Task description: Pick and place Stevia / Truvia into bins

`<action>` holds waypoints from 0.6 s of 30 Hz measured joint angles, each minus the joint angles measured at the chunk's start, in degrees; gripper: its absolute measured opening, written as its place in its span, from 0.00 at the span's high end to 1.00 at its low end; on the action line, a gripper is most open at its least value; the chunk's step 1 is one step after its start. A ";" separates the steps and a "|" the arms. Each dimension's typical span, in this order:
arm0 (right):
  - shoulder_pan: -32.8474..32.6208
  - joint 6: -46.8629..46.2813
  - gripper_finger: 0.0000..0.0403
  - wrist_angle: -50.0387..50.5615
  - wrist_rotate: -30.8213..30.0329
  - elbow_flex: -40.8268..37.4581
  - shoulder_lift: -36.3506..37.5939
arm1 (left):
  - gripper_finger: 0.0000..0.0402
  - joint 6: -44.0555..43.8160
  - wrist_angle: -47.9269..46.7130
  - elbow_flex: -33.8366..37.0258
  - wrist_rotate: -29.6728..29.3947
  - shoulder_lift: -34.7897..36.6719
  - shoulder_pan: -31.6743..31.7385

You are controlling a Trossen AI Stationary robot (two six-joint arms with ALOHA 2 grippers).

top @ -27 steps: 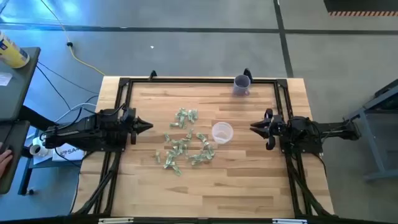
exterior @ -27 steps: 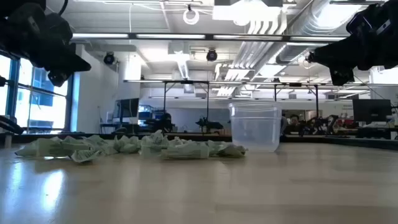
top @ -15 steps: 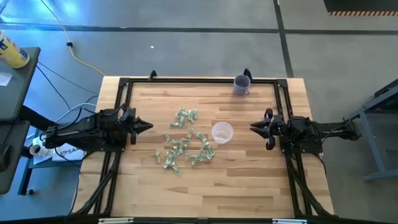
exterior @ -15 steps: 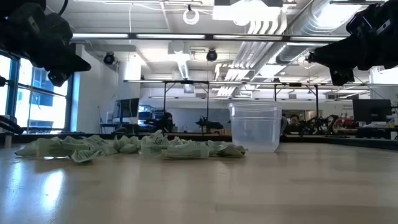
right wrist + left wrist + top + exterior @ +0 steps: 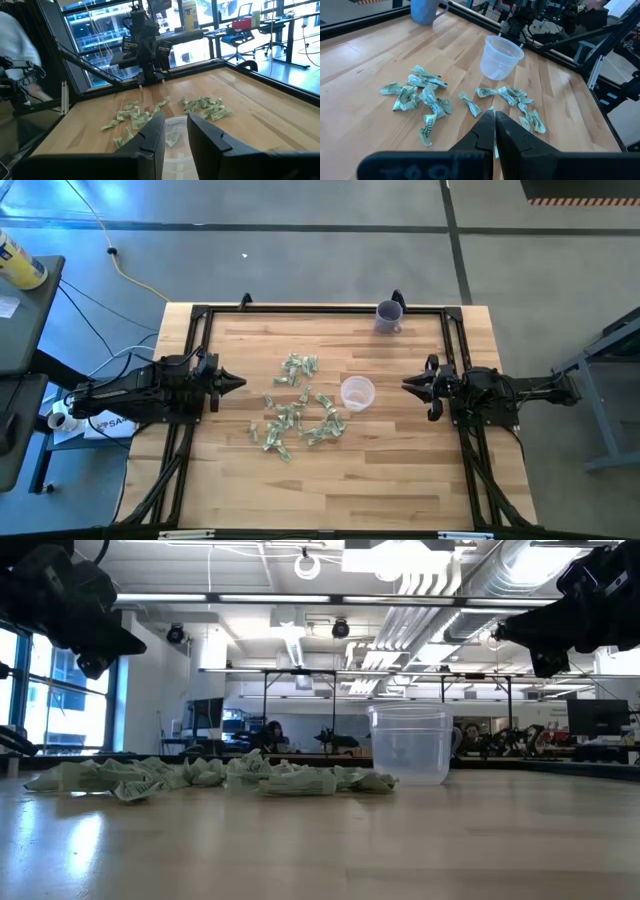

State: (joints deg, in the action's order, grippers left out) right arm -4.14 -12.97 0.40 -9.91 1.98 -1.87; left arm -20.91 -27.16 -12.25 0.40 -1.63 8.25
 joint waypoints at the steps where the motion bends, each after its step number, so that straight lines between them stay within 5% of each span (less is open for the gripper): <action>1: 0.02 0.00 0.82 0.00 0.00 0.00 0.00 | 0.88 0.00 0.00 0.00 0.00 0.00 -0.02; 15: 0.01 0.00 0.82 -0.02 0.00 0.00 0.00 | 0.88 1.56 4.07 0.11 -3.03 -0.08 -0.02; 18: 0.01 0.00 0.82 -0.01 0.00 0.00 0.01 | 0.88 -9.08 12.36 -0.30 -4.91 -0.32 0.02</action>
State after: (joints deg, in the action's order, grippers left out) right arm -4.13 -12.97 0.40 -9.91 1.98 -1.86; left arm -29.99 -14.79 -12.55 -4.51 -1.95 8.27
